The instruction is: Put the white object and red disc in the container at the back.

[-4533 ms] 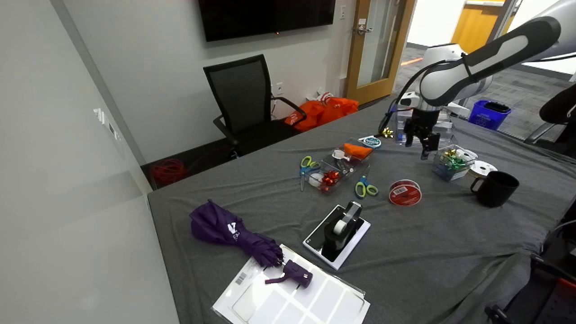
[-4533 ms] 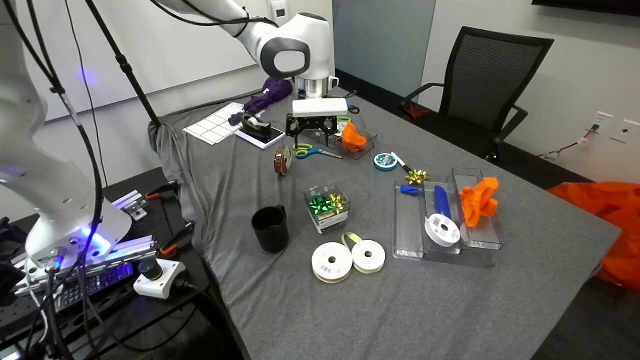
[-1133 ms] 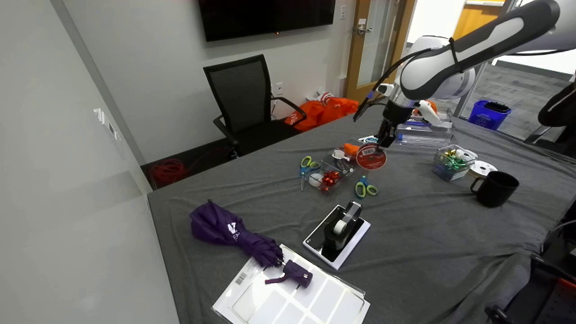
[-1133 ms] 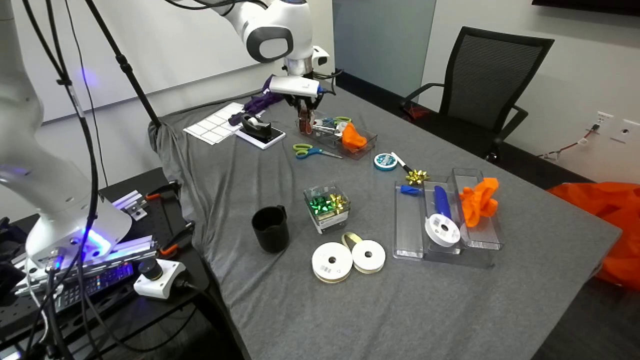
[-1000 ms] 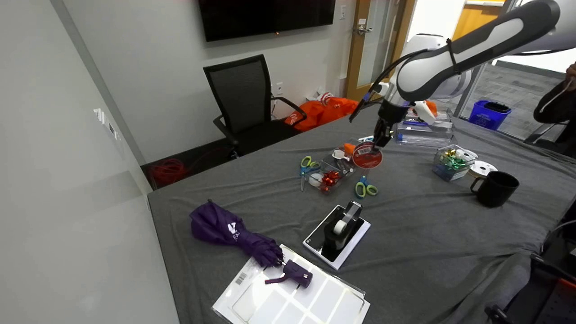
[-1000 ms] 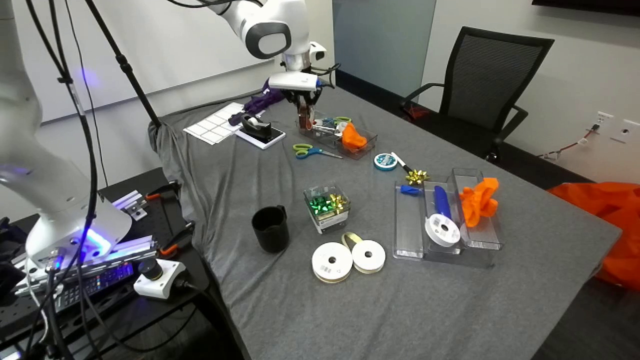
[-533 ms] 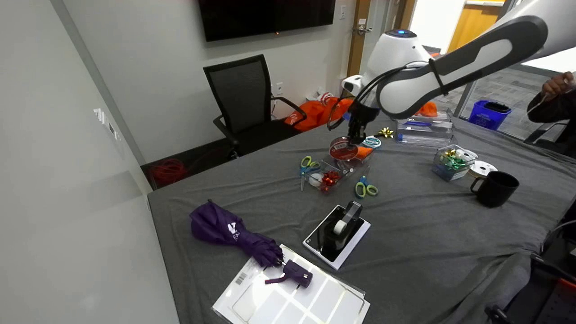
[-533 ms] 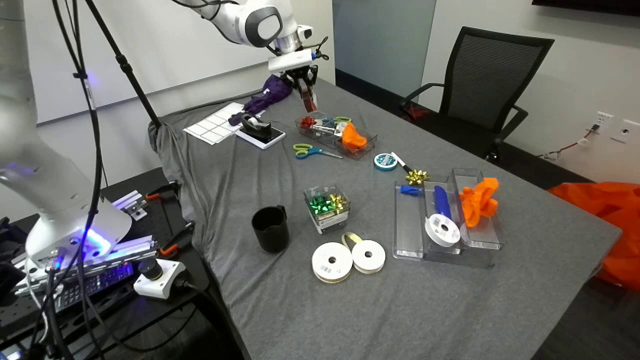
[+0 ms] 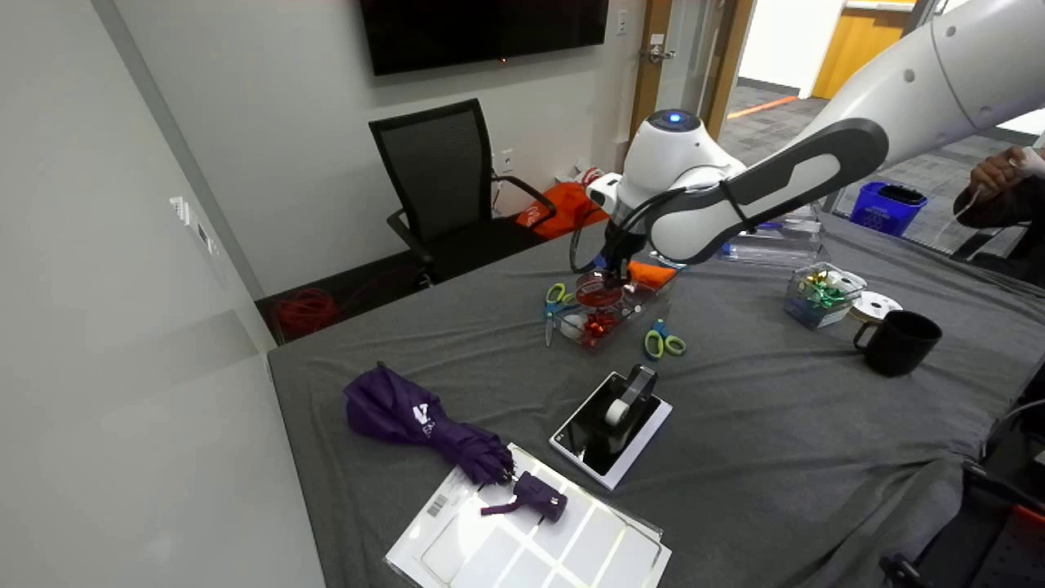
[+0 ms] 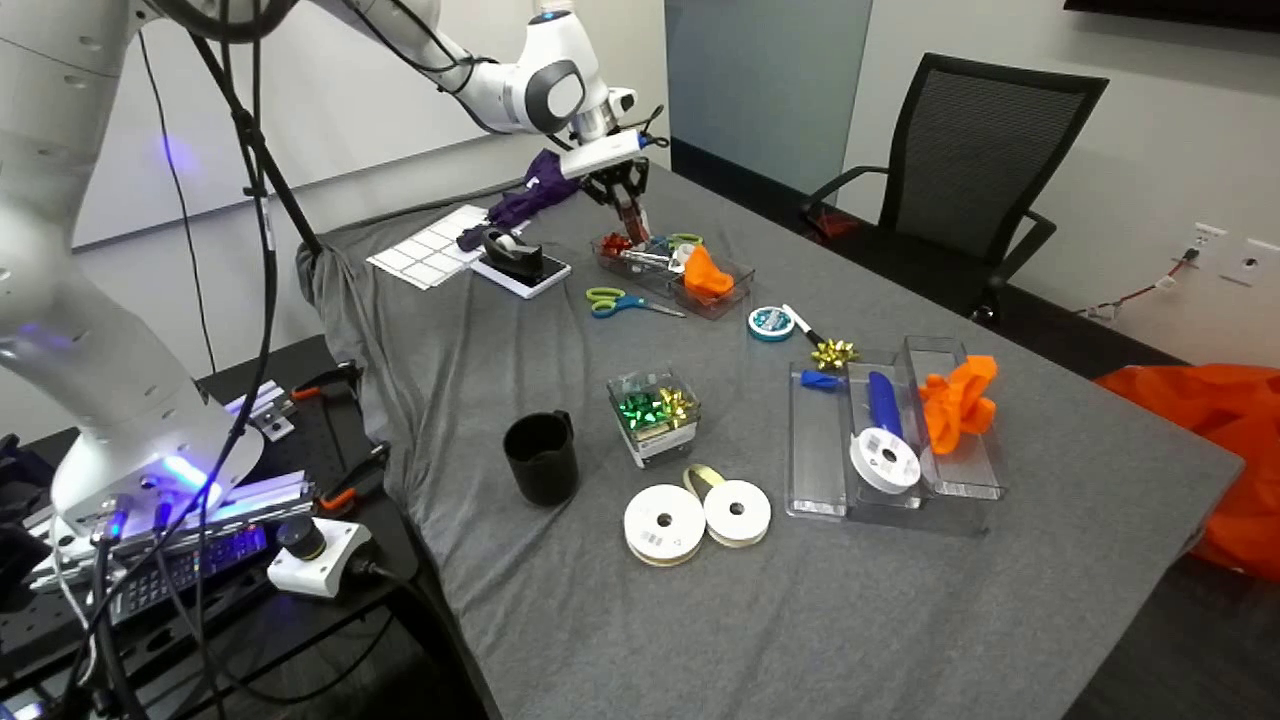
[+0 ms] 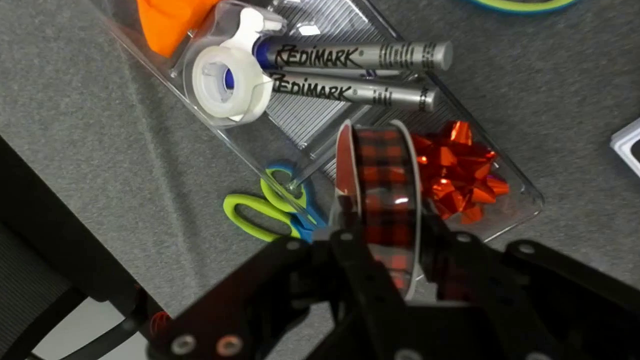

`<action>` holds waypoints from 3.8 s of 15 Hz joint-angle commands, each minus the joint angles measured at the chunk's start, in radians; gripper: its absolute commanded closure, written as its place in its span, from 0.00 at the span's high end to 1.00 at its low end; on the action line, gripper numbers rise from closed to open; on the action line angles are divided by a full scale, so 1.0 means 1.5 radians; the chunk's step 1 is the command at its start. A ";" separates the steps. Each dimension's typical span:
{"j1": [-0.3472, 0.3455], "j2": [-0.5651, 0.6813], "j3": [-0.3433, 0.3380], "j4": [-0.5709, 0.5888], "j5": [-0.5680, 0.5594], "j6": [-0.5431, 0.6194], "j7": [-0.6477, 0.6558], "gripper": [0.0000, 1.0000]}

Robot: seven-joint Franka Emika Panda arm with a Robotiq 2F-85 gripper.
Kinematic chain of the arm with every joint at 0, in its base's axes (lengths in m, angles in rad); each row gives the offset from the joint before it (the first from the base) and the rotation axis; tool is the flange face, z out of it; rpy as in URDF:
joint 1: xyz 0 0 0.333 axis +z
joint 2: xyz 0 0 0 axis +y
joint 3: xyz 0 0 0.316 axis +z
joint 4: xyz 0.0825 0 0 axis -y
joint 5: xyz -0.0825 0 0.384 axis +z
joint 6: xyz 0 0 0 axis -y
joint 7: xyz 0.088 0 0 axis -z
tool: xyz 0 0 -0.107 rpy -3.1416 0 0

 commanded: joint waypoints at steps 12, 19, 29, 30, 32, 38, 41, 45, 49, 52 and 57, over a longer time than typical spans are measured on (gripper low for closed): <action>-0.022 0.043 0.029 0.049 0.000 -0.023 -0.031 0.97; -0.067 0.003 0.032 0.026 0.014 -0.038 -0.074 1.00; -0.058 -0.017 -0.029 0.065 -0.018 -0.216 -0.082 1.00; -0.060 -0.017 -0.033 0.072 -0.022 -0.229 -0.089 1.00; -0.070 -0.019 -0.036 0.085 -0.027 -0.243 -0.108 1.00; -0.084 -0.022 -0.053 0.109 -0.048 -0.243 -0.187 1.00; -0.081 -0.013 -0.052 0.111 -0.031 -0.236 -0.159 1.00; -0.079 -0.012 -0.051 0.111 -0.031 -0.236 -0.158 1.00; -0.116 -0.003 -0.039 0.131 -0.013 -0.226 -0.224 1.00; -0.157 0.007 -0.033 0.172 0.022 -0.251 -0.303 1.00; -0.214 0.013 -0.034 0.218 0.096 -0.315 -0.437 1.00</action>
